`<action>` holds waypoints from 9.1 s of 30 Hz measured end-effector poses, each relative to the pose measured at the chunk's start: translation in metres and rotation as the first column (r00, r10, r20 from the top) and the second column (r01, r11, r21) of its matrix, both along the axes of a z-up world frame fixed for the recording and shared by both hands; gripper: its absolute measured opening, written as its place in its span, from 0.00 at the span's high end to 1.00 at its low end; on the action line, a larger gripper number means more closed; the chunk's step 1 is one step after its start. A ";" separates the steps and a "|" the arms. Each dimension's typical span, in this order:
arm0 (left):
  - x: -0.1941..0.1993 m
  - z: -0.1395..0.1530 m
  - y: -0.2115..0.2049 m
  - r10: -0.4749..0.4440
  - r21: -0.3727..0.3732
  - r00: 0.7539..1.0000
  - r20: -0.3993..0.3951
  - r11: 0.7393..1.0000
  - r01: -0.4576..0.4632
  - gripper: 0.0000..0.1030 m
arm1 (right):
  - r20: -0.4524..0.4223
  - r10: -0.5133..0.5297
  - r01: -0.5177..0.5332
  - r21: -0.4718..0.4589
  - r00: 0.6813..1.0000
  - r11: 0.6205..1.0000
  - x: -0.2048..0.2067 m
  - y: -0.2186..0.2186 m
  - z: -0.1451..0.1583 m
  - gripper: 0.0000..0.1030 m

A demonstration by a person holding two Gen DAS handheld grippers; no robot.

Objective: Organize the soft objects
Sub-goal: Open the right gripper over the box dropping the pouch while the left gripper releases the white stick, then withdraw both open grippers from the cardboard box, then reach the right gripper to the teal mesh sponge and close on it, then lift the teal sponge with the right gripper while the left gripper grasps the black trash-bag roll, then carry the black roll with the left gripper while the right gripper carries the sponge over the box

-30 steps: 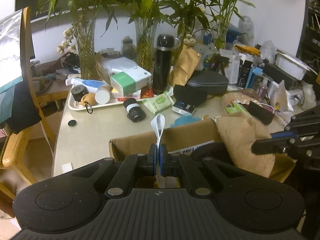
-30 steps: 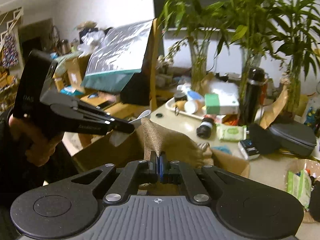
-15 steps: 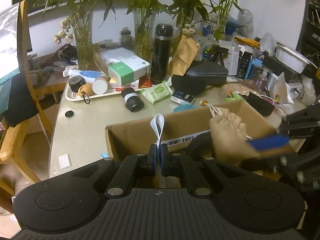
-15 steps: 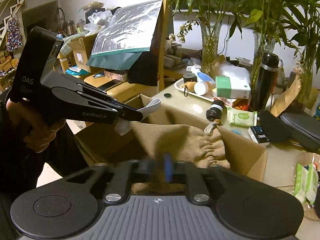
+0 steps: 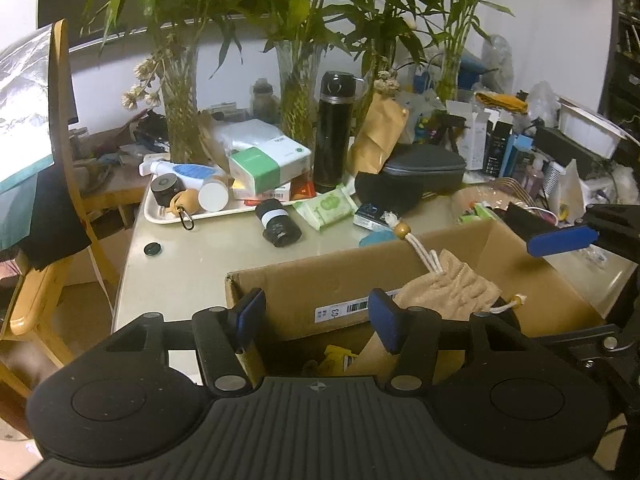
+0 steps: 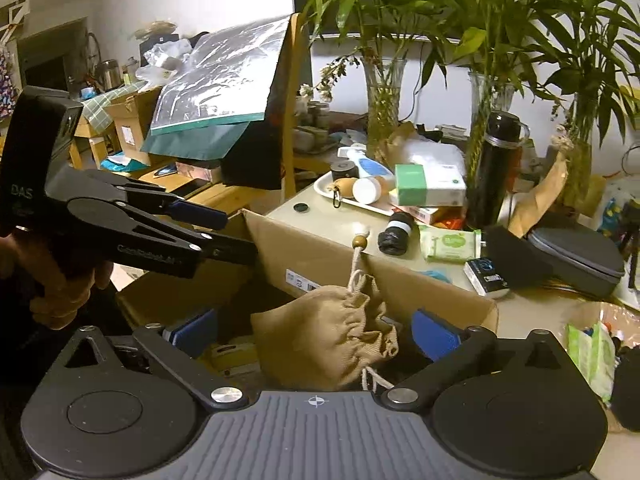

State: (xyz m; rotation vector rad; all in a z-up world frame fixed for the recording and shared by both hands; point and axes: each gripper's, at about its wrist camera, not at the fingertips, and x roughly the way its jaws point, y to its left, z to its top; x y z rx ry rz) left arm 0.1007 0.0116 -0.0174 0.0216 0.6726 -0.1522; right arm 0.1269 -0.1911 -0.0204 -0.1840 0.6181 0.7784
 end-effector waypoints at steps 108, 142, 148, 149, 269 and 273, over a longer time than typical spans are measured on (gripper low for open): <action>0.159 -0.015 0.061 -0.021 0.045 1.000 -0.010 0.999 0.021 0.28 | -0.577 0.057 -0.072 -0.003 0.815 0.997 0.262 0.000 -0.112 0.40; 0.199 -0.050 0.047 -0.122 0.043 0.989 -0.083 0.991 0.125 0.28 | -0.360 -0.117 0.107 -0.047 0.926 0.993 0.256 -0.033 -0.070 0.18; 0.219 -0.065 0.046 -0.145 0.034 0.981 -0.125 0.988 0.151 0.28 | -0.351 -0.129 0.076 -0.160 0.927 0.984 0.262 -0.019 -0.088 0.12; 0.223 -0.068 0.047 -0.145 0.033 0.980 -0.134 0.988 0.150 0.28 | -0.343 -0.135 0.072 -0.191 0.930 0.979 0.262 -0.017 -0.092 0.12; 0.005 0.048 -0.001 -0.124 0.059 0.990 0.060 0.991 0.120 0.57 | 0.073 -0.167 0.148 0.215 0.983 0.965 0.009 -0.059 0.078 0.63; -0.002 0.045 -0.005 -0.123 0.069 0.991 0.047 0.990 0.120 0.57 | 0.070 -0.155 0.140 0.174 0.985 0.975 -0.006 -0.054 0.075 0.63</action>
